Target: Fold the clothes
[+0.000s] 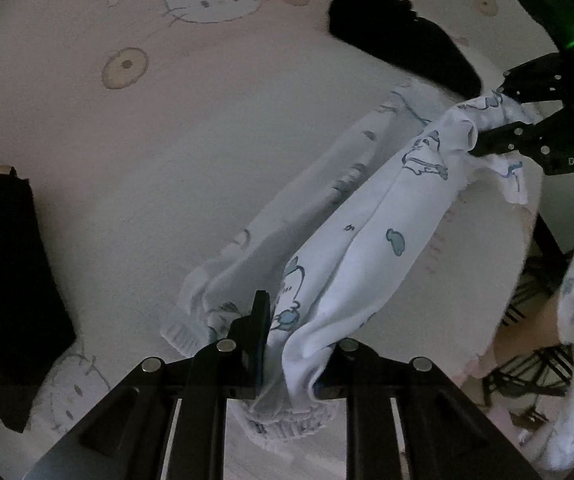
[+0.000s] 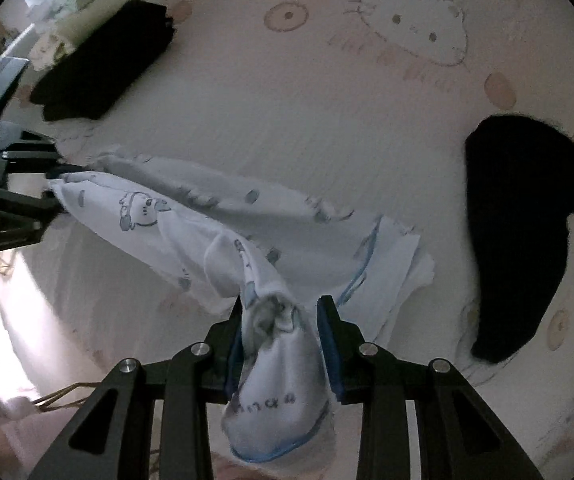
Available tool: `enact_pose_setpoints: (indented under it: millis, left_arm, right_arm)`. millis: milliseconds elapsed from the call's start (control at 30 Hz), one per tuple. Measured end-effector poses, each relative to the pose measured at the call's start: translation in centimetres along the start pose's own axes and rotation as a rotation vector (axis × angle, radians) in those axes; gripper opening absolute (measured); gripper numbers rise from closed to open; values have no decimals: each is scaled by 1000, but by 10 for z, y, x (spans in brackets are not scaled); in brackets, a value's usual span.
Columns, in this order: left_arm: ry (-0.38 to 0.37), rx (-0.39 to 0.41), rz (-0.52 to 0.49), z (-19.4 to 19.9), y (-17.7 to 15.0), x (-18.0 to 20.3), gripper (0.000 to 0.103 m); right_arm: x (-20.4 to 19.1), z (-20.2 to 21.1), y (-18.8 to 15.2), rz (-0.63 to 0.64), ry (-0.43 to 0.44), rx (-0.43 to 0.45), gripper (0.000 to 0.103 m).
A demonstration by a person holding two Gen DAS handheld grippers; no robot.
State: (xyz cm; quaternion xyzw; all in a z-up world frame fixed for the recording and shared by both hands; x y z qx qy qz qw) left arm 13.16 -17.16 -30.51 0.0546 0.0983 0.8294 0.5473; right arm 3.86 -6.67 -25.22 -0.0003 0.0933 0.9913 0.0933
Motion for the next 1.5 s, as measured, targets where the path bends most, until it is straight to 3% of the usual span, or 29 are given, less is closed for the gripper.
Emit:
enact_pose_setpoints:
  millis: [333, 567, 700, 833, 867, 967, 1033, 1167, 1233, 1333, 1433, 1500]
  left_arm:
    - [16, -40, 80, -27, 9, -11, 16]
    - [65, -12, 84, -39, 17, -10, 17]
    - [-17, -6, 148, -31, 11, -16, 17]
    - [-77, 20, 193, -9, 5, -17, 18]
    - [-65, 32, 194, -2, 3, -18, 19]
    - [-3, 63, 196, 13, -1, -22, 42]
    - [28, 80, 205, 22, -6, -22, 46]
    - [-106, 61, 317, 26, -9, -15, 46]
    - [-126, 71, 348, 31, -6, -19, 46]
    - [-44, 134, 377, 43, -12, -24, 46]
    - [47, 247, 479, 47, -44, -21, 48]
    - [31, 266, 518, 42, -65, -18, 51]
  right_arm:
    - [11, -40, 33, -116, -20, -59, 33]
    - [17, -60, 42, -199, 7, -51, 44]
    - [17, -54, 41, -224, 26, -21, 49]
    - [14, -35, 38, -238, 2, 23, 59]
    - [13, -29, 38, -231, -20, 34, 61]
    - [13, -9, 41, -180, -112, 62, 69]
    - [13, 4, 44, -145, -173, 80, 69]
    - [10, 13, 37, -144, -202, 108, 70]
    - [8, 17, 32, -147, -209, 121, 70]
    - [5, 22, 26, -153, -221, 141, 70]
    - [15, 17, 26, -184, -197, 172, 70]
    - [11, 15, 23, -213, -174, 211, 70]
Point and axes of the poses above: each gripper's, at about its wrist camera, not at the fingertips, and z roughly against the way its jaws point, x to its right, y to its top, the point moved 8 cm from there along -z, roughly the way its jaws point, and after that the axes turned 6 degrees about -x, right-handed, at the moved point
